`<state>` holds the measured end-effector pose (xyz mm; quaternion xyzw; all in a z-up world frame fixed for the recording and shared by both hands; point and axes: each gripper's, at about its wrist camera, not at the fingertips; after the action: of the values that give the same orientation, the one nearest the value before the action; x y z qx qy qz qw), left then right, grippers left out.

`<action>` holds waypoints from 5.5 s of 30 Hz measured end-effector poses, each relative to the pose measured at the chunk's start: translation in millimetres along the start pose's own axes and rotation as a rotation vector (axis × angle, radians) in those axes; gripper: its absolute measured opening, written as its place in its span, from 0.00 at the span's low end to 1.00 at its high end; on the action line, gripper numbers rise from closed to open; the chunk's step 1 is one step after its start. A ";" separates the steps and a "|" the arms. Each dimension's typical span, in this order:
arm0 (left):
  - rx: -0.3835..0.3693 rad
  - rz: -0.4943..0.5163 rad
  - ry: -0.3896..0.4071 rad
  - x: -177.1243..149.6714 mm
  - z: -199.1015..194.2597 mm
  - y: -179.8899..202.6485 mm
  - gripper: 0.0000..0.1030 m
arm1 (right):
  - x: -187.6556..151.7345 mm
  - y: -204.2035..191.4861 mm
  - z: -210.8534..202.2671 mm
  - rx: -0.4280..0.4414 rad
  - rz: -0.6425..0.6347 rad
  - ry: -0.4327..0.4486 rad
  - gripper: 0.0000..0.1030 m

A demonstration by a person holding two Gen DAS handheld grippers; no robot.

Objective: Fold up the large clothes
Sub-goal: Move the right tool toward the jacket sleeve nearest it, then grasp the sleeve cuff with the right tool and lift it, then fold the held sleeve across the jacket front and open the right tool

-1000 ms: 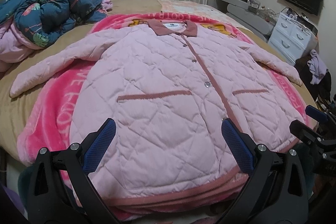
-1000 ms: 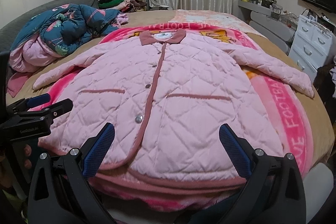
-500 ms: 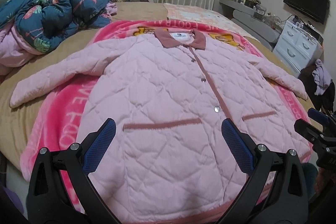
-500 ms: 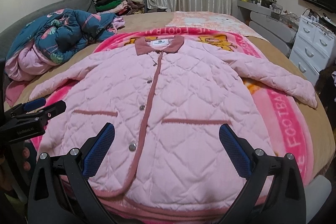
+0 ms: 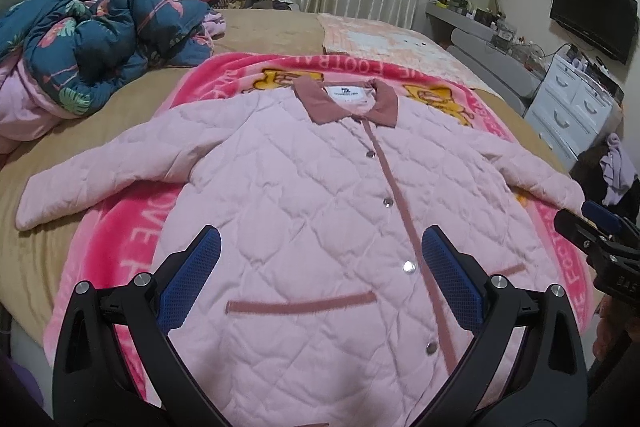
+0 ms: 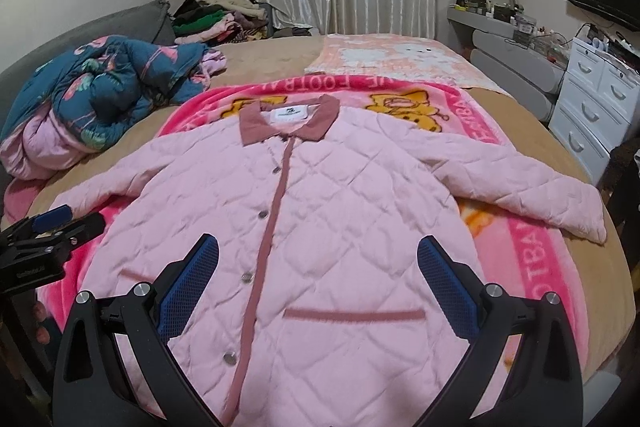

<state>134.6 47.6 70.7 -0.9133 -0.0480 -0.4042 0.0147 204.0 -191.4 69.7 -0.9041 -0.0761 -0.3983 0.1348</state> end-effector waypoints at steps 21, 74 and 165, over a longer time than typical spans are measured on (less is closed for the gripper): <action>-0.020 0.011 -0.028 74.5 74.9 43.6 0.91 | 104.9 71.4 76.1 -0.002 0.161 0.000 0.96; -0.030 0.155 -0.239 73.8 225.3 130.6 0.91 | -8.0 462.1 143.1 -0.255 1.269 0.122 0.96; -0.262 -0.320 -0.196 71.0 144.7 -58.9 0.91 | 30.6 13.7 135.9 0.352 0.109 -0.088 0.82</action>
<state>282.9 121.1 25.2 -0.9231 -0.1404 -0.3134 -0.1730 323.0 -162.2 2.0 -0.8858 -0.1015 -0.3310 0.3089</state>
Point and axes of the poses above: each gripper's, at about its wrist camera, not at the fingertips, and z roughly the way its jaws point, y to its right, x to its top, and after that the axes turned 9 degrees about z, right-handed
